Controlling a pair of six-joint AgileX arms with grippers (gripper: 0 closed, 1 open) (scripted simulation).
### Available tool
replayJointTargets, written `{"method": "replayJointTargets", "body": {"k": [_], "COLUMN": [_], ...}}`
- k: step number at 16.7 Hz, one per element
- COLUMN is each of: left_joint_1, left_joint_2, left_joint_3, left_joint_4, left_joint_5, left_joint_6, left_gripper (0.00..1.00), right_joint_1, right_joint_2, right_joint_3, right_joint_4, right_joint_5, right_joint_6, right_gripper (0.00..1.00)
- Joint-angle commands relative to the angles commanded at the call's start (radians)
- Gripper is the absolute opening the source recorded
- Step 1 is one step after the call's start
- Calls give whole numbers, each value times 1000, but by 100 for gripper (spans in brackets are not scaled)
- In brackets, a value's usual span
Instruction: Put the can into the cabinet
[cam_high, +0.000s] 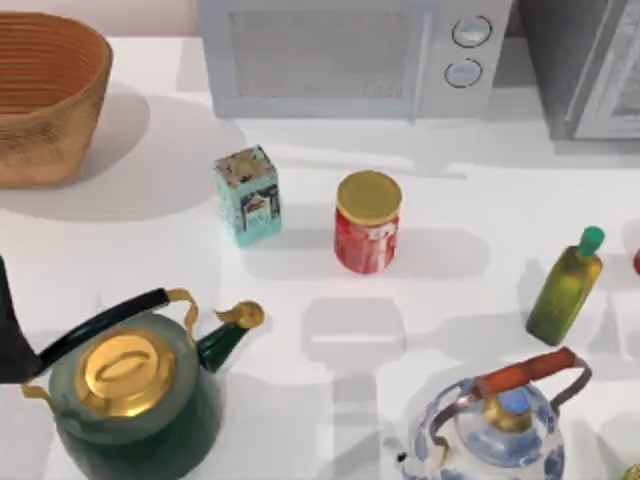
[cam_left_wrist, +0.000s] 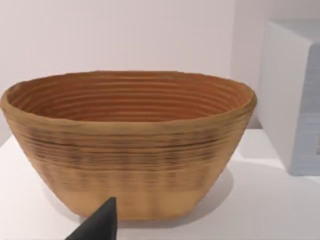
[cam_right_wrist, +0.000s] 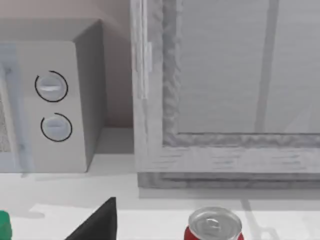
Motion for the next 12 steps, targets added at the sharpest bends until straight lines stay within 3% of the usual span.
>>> {"method": "replayJointTargets", "body": {"k": [6,12], "left_joint_1": [0,0], "left_joint_2": [0,0], "left_joint_3": [0,0], "left_joint_4": [0,0], "left_joint_5": [0,0], "left_joint_6": [0,0], "left_gripper": [100,100], "right_joint_1": [8,16], "right_joint_2": [106,567], "right_joint_3": [55,197], "right_joint_4": [98,526], "right_joint_5": [2,9], "right_joint_6": [-21,-65], "right_gripper": [100,100]}}
